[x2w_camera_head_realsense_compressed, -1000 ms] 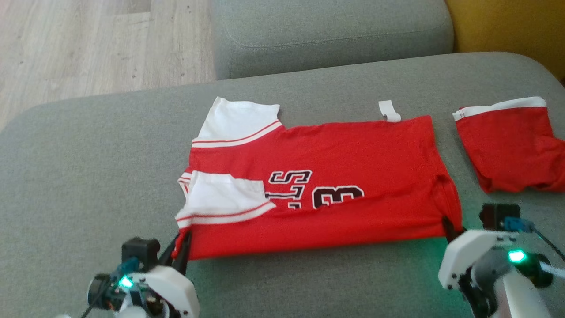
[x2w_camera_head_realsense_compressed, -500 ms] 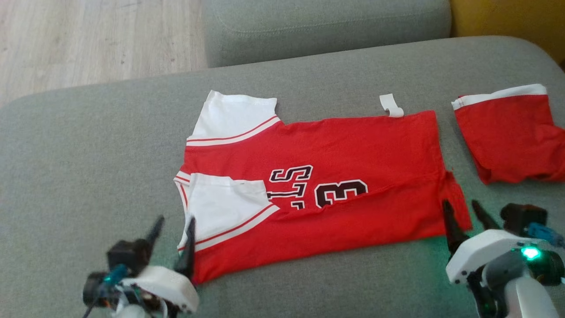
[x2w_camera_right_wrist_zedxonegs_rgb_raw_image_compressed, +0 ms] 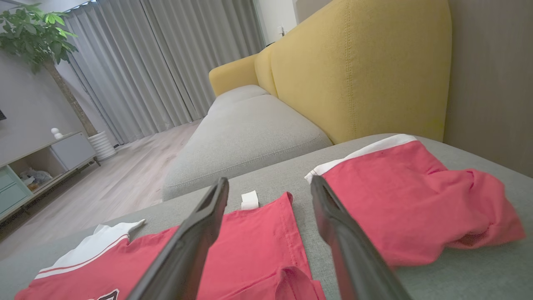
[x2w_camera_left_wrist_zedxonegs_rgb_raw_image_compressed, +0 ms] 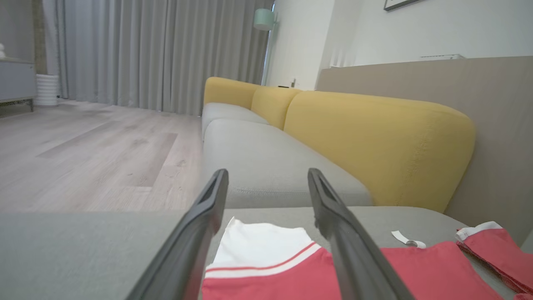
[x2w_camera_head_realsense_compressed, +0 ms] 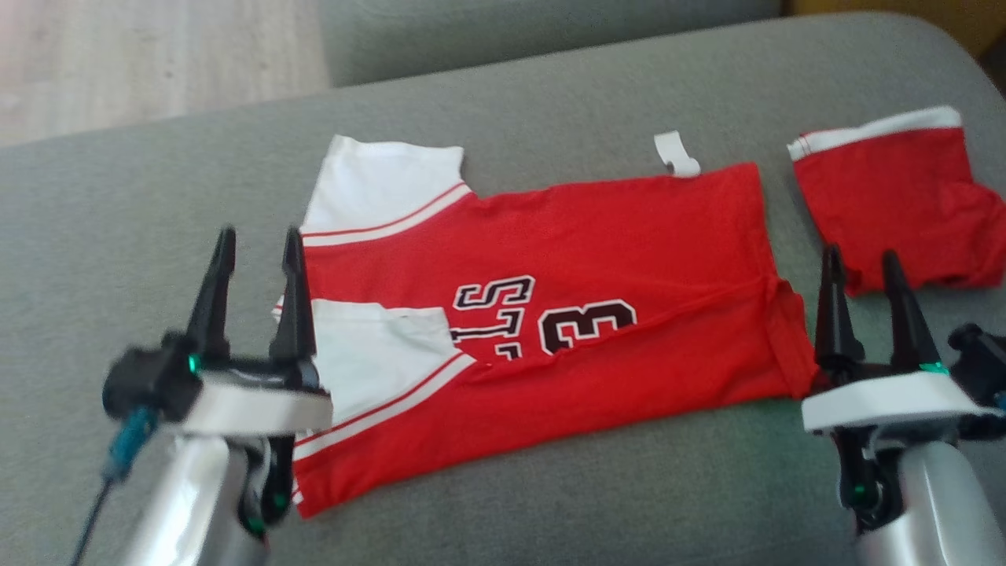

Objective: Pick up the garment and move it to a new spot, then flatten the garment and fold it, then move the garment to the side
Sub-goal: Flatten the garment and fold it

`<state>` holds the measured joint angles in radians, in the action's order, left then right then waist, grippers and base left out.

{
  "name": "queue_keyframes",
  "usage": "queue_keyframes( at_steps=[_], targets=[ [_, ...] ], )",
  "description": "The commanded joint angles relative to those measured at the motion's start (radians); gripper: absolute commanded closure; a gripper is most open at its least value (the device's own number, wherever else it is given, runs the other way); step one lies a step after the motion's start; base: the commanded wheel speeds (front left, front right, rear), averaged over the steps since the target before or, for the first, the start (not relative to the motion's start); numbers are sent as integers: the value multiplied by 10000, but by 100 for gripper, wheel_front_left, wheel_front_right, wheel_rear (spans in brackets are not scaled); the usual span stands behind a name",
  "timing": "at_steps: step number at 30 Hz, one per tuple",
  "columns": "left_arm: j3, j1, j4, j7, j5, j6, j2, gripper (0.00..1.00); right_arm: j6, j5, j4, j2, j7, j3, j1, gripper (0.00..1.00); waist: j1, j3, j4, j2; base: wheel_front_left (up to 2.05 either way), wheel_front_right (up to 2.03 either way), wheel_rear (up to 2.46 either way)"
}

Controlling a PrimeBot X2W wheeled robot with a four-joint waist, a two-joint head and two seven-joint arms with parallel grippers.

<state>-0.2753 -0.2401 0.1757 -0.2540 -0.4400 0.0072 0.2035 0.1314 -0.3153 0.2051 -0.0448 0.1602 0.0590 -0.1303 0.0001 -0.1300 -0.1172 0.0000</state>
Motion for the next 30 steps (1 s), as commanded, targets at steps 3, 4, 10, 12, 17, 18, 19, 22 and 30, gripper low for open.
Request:
queue_keyframes(
  at_steps=[3,4,10,12,17,18,19,22,30],
  targets=[
    [412,-1660,302,292,217,-223,634,0,-7,-100,-301,-55,216,-494,-541,0,-1,-560,-469,0,0,0,0],
    [361,-2047,567,608,275,-307,791,0,-7,-113,-309,-55,251,-534,-610,0,-1,-683,-547,0,0,0,0],
    [-299,-4476,2352,2822,444,-1057,1641,0,-7,-314,-361,-55,433,-835,-1091,0,-1,-1401,-1052,0,0,0,0],
    [-460,-4820,2670,3226,402,-1158,1768,0,-7,-352,-369,-55,462,-903,-1173,0,-1,-1507,-1143,0,0,0,0],
    [-1265,-6248,4079,4975,38,-1360,2417,0,-7,-535,-406,-55,608,-1197,-1559,0,-1,-2016,-1510,0,0,0,0],
    [-1449,-6466,4322,5219,-58,-1367,2532,0,-7,-569,-415,-55,636,-1252,-1618,0,-1,-2105,-1567,0,0,0,0],
    [-1721,-6630,4516,5479,-196,-1370,2643,0,-7,-600,-419,-55,664,-1313,-1671,0,-1,-2185,-1628,0,0,0,0],
    [-2269,-7049,5013,5798,-509,-1374,3039,0,-7,-678,-397,-55,742,-1486,-1792,0,-1,-2387,-1791,0,0,0,0],
    [-3086,-7806,6118,5762,-1149,-1377,3560,0,-7,-825,-342,-55,875,-1725,-1968,0,-1,-2803,-2113,0,0,0,0]
  ],
)
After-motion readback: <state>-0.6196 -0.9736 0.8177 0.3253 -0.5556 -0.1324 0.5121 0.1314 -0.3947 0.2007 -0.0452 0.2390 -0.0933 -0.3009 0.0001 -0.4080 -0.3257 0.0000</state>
